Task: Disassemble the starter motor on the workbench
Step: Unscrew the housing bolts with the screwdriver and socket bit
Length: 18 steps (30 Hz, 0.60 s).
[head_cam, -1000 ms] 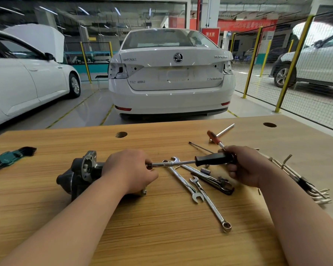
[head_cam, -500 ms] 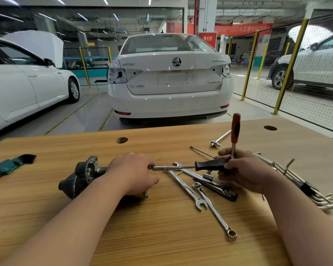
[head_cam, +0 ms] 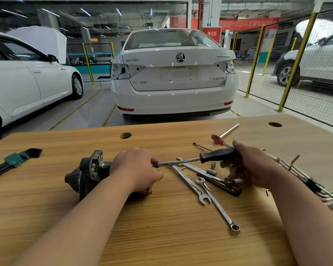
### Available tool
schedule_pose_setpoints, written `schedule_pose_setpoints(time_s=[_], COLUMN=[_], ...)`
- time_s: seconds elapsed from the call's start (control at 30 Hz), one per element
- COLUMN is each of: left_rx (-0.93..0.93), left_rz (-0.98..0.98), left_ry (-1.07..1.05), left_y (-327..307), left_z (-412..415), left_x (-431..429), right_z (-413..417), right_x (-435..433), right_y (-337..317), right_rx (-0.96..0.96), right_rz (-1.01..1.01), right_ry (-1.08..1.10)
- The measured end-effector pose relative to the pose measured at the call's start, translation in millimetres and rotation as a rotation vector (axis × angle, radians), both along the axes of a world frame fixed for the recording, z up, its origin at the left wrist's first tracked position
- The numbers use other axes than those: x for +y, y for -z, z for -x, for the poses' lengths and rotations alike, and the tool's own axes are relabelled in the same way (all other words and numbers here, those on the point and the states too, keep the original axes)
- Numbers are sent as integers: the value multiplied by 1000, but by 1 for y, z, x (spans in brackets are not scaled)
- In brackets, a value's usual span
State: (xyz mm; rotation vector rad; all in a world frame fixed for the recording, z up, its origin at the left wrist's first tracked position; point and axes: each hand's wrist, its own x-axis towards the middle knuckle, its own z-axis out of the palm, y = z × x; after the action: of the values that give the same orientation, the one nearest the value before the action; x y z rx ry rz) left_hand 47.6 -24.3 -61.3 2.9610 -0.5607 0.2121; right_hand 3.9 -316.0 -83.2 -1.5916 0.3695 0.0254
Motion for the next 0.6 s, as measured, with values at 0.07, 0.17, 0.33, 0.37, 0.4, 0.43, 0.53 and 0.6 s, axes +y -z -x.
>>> schedule_pose_setpoints(time_s=[0.07,0.17,0.33,0.37,0.4,0.43,0.53,0.6], left_rx=[0,10,53,55,53,51,48,48], left_rz=[21,10,-122,-127,-127,-123,-100,-94], left_ry=[-3,1,1,-3,-6,-10,-25,-27], left_y=[0,1,-3,-3,-3,-2,-3,-3], left_z=[0,0,-2,-2,-1,0,2,2], left_x=[1,2,-1,-1,-1,-1,-1,-1], right_z=[1,6,8,8,7,7,7,7], right_x=[-2,-8,-13,-12,-11,-9,-4,-3], right_y=[-1,0,2,3,4,5,6,5], right_rx=[-17,-32,-63,-71,-82,-99,-123,-94], right_rz=[70,78,-37,-51,-74,-104,-192,-233], right_ry=[36,-37,-104,-104,-107,-111,-105,-88])
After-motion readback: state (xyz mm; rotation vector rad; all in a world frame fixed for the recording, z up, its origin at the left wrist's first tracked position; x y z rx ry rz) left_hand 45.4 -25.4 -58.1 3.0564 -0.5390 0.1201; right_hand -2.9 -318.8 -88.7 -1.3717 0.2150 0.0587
